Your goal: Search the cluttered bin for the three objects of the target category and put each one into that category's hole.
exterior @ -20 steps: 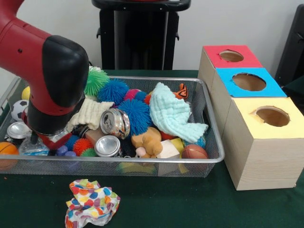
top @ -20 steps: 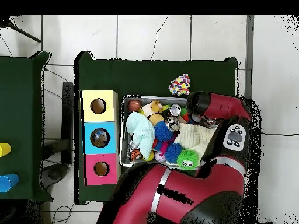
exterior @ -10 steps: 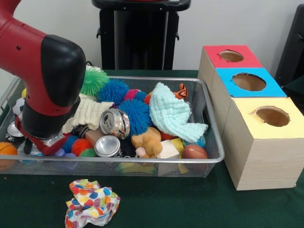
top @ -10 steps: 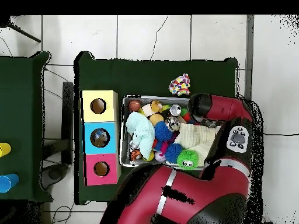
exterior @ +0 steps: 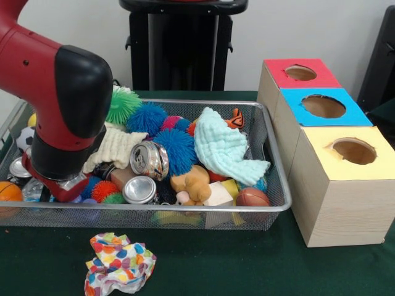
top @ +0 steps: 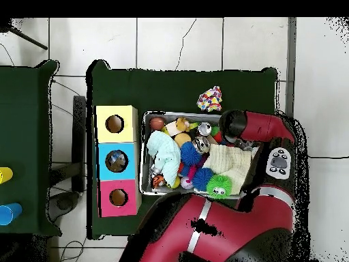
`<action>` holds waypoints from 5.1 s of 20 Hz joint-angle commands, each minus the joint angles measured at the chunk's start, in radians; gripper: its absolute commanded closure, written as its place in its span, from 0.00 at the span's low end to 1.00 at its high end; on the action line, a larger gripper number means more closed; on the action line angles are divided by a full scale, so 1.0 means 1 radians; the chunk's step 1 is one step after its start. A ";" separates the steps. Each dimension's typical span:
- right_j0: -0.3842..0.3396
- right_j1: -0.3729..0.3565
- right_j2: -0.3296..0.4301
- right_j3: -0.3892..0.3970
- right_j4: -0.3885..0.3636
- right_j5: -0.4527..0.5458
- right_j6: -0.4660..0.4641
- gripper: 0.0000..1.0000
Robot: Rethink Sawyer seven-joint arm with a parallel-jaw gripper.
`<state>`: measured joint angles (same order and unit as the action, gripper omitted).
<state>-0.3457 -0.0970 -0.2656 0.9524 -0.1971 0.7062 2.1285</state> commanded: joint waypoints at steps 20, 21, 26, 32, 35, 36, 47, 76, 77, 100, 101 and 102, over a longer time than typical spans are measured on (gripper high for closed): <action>-0.046 -0.171 0.197 0.237 -0.096 -0.112 -0.173 1.00; -0.047 -0.177 0.201 0.239 -0.096 -0.106 -0.176 1.00; -0.063 -0.203 0.235 0.252 -0.090 -0.081 -0.190 1.00; -0.088 -0.227 0.285 0.259 -0.088 -0.039 -0.223 1.00; -0.097 -0.203 0.288 0.257 -0.109 -0.064 -0.215 1.00; -0.081 -0.195 0.261 0.246 -0.120 -0.036 -0.200 1.00; -0.069 -0.164 0.241 0.258 -0.078 -0.006 -0.076 0.00; 0.030 0.003 0.039 0.104 -0.110 -0.032 0.045 0.00; 0.041 -0.014 0.023 0.112 -0.105 0.000 0.047 0.00; 0.048 -0.210 0.031 0.257 -0.045 0.134 -0.013 0.00; 0.036 -0.219 0.052 0.281 -0.025 0.099 0.000 0.00; 0.021 -0.234 0.079 0.311 -0.004 0.056 0.003 0.00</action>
<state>-0.2641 -0.3377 -0.3631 1.0990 -0.2541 0.9156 2.1283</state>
